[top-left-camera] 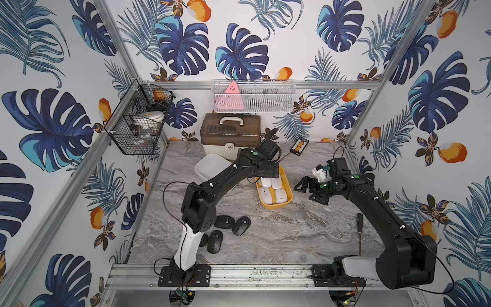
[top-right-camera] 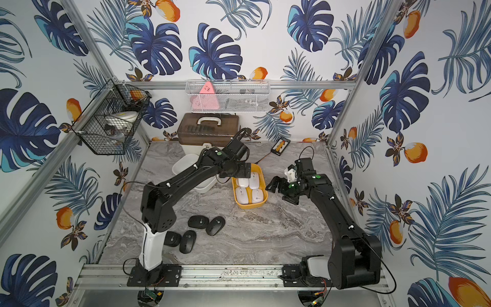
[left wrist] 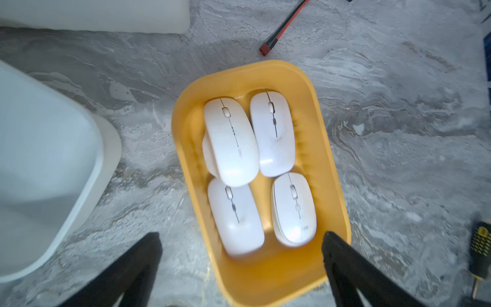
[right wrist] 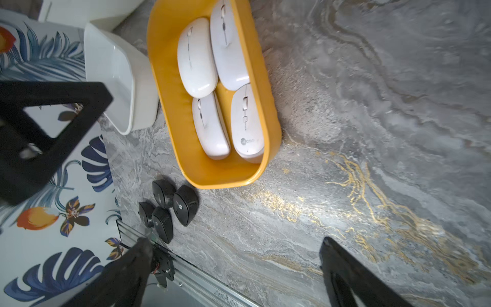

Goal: Place the mice by color into the storage box
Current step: Place the mouse in the storage box, then move the storage box to the center of the board.

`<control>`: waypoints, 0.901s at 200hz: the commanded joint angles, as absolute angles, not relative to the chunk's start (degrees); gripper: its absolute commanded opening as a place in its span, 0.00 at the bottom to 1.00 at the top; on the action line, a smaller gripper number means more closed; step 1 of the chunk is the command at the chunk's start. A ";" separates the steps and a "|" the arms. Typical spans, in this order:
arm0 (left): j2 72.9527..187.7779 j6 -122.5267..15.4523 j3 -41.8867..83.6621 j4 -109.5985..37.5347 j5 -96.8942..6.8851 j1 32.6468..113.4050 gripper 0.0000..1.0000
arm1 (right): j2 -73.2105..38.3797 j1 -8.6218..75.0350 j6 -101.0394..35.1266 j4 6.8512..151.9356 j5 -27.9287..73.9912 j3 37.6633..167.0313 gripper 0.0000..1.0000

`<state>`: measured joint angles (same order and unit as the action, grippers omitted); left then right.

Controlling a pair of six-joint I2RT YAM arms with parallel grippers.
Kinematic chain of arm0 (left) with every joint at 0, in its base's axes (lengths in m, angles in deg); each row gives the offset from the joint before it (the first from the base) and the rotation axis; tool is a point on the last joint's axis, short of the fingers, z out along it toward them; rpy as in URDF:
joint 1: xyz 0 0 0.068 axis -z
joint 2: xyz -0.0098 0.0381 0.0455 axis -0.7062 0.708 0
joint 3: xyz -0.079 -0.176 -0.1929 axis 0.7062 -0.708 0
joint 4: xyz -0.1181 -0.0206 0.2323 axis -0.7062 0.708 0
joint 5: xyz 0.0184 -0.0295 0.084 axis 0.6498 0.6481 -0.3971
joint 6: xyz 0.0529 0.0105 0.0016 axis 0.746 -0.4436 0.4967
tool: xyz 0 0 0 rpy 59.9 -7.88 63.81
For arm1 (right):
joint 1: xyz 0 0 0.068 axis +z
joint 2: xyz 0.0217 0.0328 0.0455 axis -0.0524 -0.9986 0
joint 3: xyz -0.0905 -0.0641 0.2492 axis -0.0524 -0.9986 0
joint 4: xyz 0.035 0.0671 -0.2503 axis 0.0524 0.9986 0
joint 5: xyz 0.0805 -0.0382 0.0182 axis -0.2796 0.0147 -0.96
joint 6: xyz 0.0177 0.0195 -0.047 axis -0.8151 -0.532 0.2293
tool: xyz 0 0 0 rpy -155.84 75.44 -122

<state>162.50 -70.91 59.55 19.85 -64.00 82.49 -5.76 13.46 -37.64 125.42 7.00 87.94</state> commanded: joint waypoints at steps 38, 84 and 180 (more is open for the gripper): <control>137.92 -67.10 30.30 28.74 -61.43 82.54 0.99 | -8.17 25.13 -43.88 122.05 9.90 89.25 1.00; 125.92 -75.24 15.00 25.84 -60.90 77.18 0.99 | -11.91 27.36 -42.46 122.20 7.94 93.45 1.00; 157.06 -69.47 40.09 12.66 -65.39 63.42 0.24 | -11.78 29.53 -41.95 126.01 12.15 95.16 0.98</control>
